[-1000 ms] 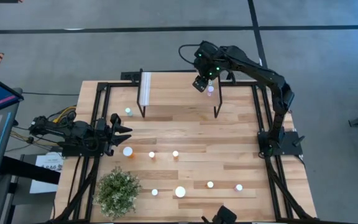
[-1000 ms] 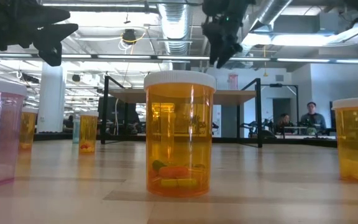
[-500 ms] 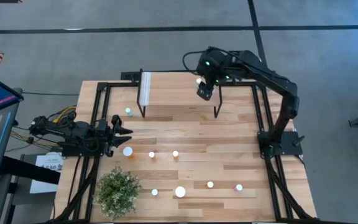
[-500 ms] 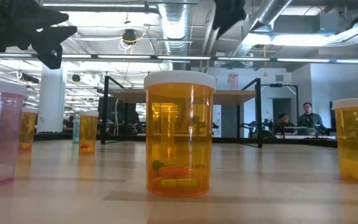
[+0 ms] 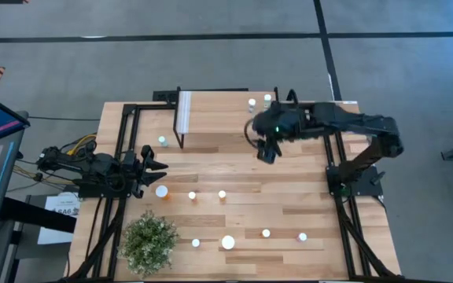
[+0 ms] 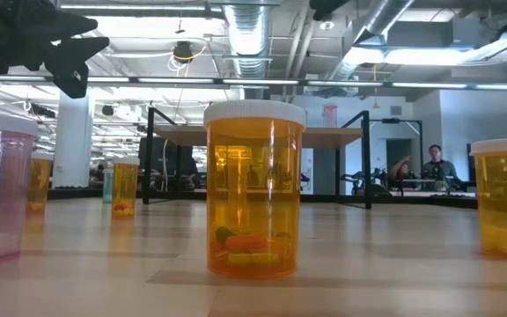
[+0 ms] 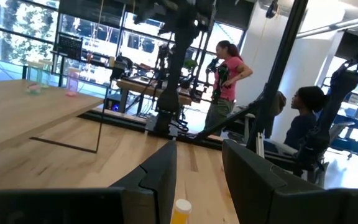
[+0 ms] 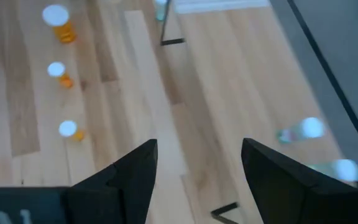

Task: Pick and place medicine bottles onto shelf by color
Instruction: Put the blue bottle on the shelf

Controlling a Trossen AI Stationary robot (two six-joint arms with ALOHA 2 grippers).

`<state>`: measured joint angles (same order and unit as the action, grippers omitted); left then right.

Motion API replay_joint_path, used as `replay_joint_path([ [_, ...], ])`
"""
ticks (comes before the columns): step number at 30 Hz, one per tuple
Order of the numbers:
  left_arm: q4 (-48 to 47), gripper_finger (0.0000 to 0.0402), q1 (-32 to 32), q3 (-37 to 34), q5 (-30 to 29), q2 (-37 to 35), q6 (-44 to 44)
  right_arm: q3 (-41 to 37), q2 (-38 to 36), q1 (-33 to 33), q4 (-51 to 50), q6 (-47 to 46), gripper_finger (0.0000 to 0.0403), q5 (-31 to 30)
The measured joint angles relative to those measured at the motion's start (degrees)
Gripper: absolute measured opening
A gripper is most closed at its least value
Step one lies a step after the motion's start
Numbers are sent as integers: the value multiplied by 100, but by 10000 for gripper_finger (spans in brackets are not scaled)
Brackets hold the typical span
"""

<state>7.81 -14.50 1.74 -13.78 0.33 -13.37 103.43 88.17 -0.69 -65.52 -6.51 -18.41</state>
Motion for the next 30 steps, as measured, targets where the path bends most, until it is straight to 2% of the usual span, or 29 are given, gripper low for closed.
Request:
replay_joint_path([
  [9, -122, 117, 0, 52, -71, 0, -20, -2191, -1116, 602, 1623, -395, 256, -12],
  [17, -1695, 117, 0, 807, -1031, -1, -362, -3719, -1928, 1169, 3075, -758, 256, -26],
  [21, -2418, 117, 2, 1097, -1542, -1, -584, -4029, -2021, 1378, 3448, -853, 256, -179],
  [30, -3551, 117, 2, 1796, -2490, -1, -1086, -4101, -1952, 1538, 3798, -865, 256, -259],
])
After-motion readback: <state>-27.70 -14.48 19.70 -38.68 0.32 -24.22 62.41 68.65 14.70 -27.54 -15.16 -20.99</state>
